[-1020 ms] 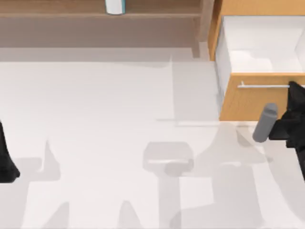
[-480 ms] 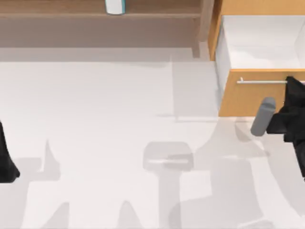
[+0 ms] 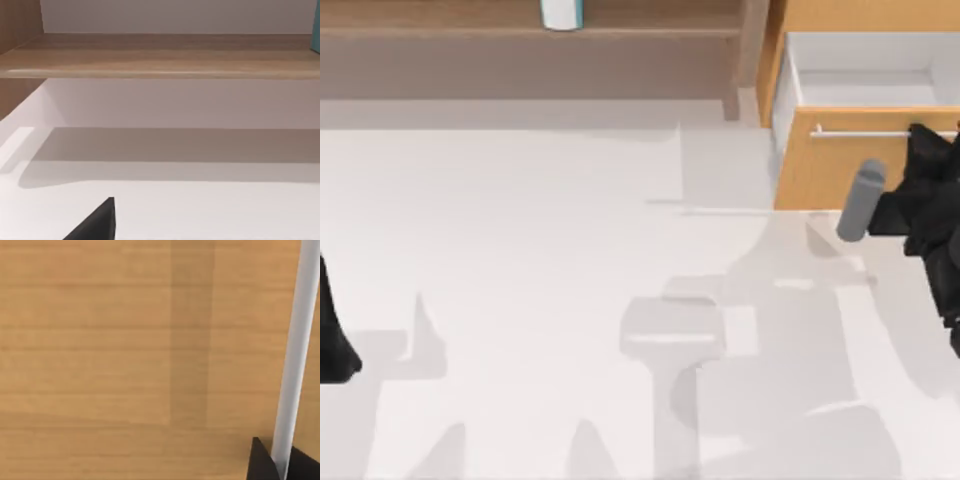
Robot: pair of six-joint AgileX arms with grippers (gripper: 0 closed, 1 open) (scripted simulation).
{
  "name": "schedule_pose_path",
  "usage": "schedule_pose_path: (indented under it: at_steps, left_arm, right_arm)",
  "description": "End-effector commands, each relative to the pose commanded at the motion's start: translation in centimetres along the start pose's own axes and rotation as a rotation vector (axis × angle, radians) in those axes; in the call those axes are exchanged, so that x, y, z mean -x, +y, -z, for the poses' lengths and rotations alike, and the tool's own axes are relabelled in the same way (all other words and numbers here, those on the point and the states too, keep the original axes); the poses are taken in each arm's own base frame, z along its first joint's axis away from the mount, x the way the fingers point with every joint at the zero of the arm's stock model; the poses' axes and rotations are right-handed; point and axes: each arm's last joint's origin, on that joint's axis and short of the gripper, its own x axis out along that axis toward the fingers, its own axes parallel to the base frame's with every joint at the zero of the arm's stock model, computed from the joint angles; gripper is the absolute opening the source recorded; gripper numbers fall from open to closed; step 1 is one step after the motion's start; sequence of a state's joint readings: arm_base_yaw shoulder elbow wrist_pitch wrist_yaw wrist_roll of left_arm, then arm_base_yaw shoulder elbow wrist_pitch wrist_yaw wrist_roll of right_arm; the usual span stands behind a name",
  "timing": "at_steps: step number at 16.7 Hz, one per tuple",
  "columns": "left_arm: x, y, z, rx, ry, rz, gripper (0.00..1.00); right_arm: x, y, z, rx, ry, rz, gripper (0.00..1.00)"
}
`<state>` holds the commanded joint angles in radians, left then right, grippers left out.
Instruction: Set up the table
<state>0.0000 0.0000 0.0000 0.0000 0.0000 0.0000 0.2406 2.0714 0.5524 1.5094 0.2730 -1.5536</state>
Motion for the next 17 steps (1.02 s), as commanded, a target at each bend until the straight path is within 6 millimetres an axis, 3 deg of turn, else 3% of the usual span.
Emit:
schedule_pose_path:
  at_steps: [6,14,17]
  left_arm:
    - [0.0,0.0,0.0,0.0,0.0,0.0,1.0]
    - [0.0,0.0,0.0,0.0,0.0,0.0,1.0]
    - [0.0,0.0,0.0,0.0,0.0,0.0,1.0]
  right_arm:
    - [-0.3,-0.1,-0.1,-0.003,-0.003,0.003,0.0]
    - [-5.4,0.0,-0.1,0.0,0.001,-0.002,0.0]
    - [-6.3,0.0,-0.1,-0.002,-0.003,-0.003,0.0]
